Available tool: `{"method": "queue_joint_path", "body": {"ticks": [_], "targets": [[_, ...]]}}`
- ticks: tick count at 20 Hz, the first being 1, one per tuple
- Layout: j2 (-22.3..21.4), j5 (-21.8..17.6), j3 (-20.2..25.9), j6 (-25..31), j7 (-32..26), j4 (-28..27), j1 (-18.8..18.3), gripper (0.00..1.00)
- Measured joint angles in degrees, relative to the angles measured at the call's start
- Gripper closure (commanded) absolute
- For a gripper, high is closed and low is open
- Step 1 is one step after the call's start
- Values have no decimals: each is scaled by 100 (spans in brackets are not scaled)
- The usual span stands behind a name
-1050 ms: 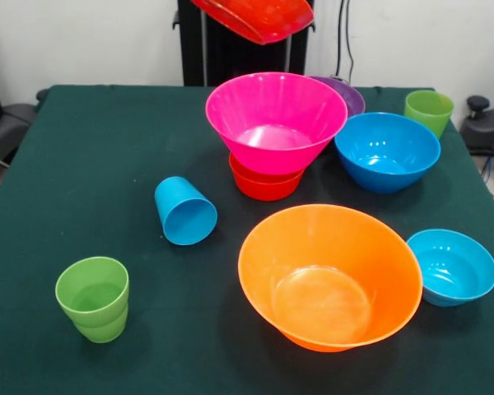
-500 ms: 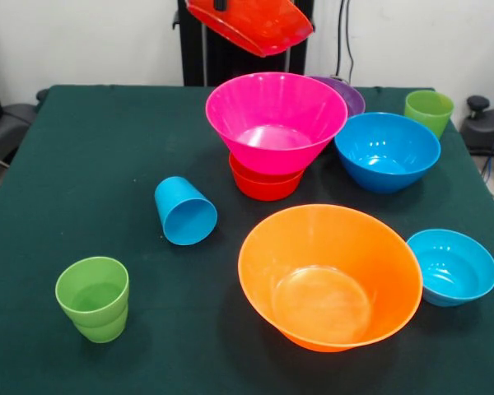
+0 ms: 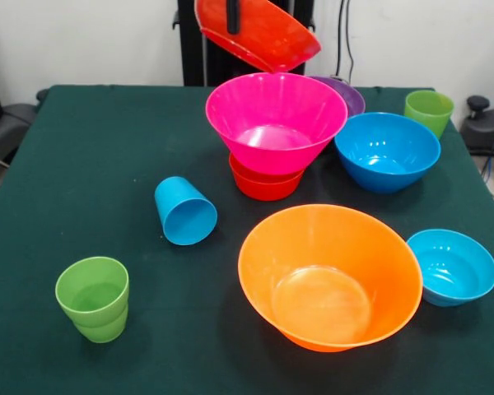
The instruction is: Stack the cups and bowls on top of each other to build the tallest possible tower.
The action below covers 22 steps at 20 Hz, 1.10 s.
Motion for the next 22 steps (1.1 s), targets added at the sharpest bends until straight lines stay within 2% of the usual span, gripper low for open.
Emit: {"method": "queue_joint_path", "body": {"ticks": [15,22], "targets": [[110,1,-293,-75,0,105,263,100],[149,4,-394,-401,0,141,296,100]]}}
